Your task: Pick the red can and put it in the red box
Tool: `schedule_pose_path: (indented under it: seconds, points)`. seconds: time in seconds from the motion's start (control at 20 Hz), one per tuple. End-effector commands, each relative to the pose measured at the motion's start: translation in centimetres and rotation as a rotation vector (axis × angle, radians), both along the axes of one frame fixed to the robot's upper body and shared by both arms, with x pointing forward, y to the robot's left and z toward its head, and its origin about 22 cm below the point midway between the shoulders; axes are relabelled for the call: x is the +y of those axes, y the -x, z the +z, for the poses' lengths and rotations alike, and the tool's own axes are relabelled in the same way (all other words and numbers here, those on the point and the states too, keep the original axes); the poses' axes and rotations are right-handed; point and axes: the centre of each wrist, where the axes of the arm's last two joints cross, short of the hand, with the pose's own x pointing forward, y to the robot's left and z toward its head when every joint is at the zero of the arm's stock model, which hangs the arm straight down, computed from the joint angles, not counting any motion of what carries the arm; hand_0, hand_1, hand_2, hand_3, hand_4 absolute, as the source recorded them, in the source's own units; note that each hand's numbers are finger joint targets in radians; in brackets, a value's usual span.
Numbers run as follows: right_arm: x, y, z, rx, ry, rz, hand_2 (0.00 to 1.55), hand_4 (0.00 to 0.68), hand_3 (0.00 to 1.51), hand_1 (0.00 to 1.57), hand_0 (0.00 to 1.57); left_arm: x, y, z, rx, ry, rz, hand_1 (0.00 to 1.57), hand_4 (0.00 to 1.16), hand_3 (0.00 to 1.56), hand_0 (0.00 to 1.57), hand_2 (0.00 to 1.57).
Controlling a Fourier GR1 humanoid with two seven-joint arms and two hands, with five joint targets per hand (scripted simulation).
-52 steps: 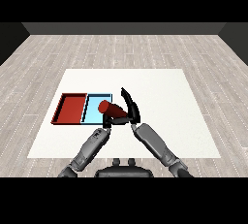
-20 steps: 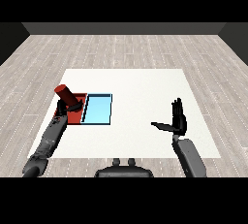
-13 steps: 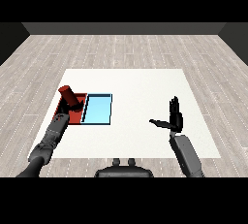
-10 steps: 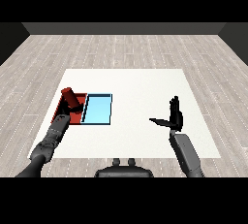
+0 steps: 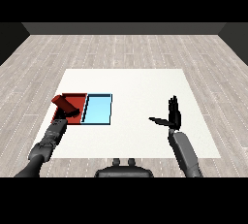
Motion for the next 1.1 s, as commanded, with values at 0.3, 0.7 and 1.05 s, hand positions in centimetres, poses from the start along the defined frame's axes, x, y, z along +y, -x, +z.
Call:
schedule_pose_path:
  seconds: [0.3, 0.7, 1.05]
  points:
    - [0.1, -2.2, 2.4, -0.027, -0.020, 0.004, 0.00, 0.000, 0.00, 0.00, 0.00, 1.1, -0.5, 1.2, 0.077, 0.009, -0.028, 0.00, 0.00, 0.00, 0.00, 0.00]
    - [0.3, 0.2, 0.4, -0.066, -0.054, 0.054, 0.00, 0.000, 0.00, 0.00, 0.00, 1.6, -2.2, 3.9, -0.373, 0.090, -0.126, 1.16, 0.00, 0.00, 1.16, 1.13]
    - [0.7, 1.5, 0.5, -0.090, -0.039, 0.118, 0.00, 0.000, 0.00, 0.00, 0.00, -1.0, -2.5, 4.2, -0.704, 0.263, -0.389, 0.00, 0.00, 0.00, 0.00, 0.00]
